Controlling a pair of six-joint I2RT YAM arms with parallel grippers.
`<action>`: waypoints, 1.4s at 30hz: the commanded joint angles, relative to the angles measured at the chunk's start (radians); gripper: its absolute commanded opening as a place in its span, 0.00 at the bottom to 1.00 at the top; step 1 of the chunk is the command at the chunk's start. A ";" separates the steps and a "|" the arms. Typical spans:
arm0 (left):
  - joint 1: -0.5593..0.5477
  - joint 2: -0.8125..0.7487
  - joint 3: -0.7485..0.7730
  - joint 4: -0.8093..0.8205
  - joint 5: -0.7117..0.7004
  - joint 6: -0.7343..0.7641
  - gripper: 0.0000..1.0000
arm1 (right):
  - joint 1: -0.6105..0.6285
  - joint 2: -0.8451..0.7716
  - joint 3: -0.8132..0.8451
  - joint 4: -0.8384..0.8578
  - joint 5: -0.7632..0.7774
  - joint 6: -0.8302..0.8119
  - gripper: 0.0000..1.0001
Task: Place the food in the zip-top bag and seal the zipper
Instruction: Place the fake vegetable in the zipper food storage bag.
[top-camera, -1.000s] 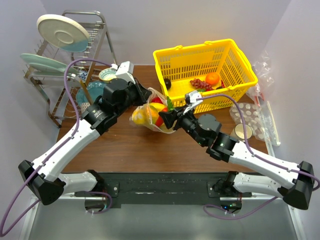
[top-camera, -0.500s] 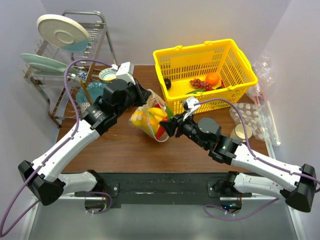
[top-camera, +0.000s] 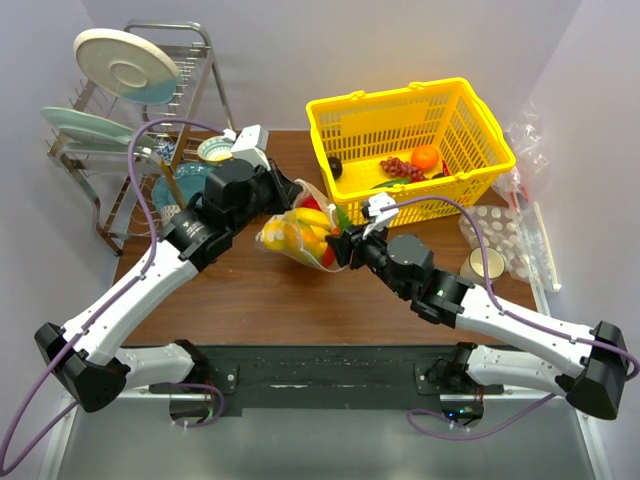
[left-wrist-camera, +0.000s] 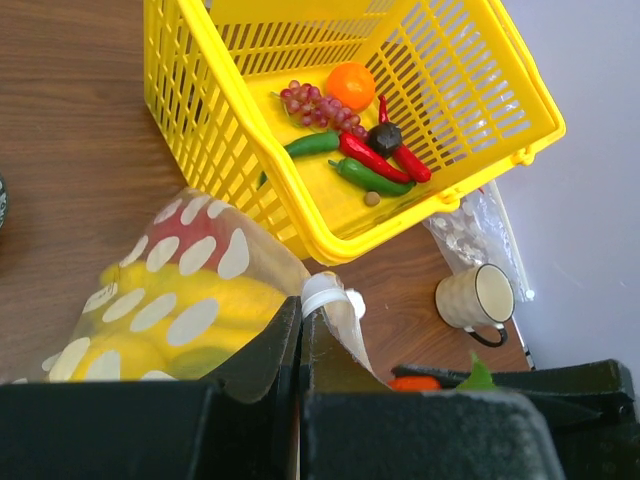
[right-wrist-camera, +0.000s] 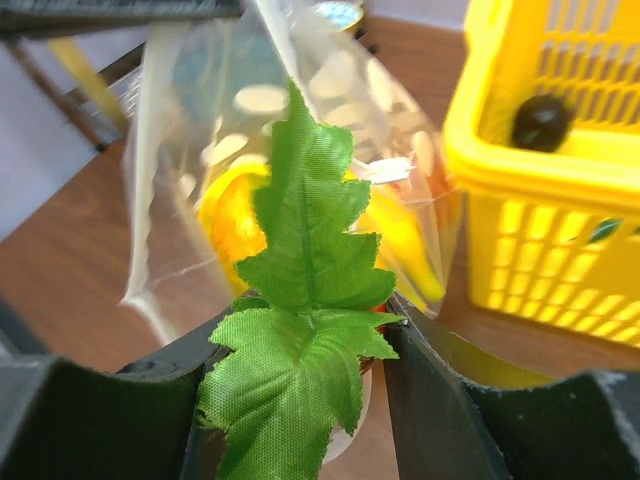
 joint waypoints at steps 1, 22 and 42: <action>0.005 -0.029 0.004 0.082 0.019 0.014 0.00 | 0.003 0.027 0.087 0.116 0.164 -0.128 0.07; 0.005 -0.007 0.069 0.094 0.175 -0.065 0.00 | 0.003 0.217 -0.055 0.845 -0.046 -0.406 0.15; 0.005 -0.016 0.106 0.062 0.174 -0.059 0.00 | 0.003 0.300 -0.066 0.836 -0.067 -0.373 0.64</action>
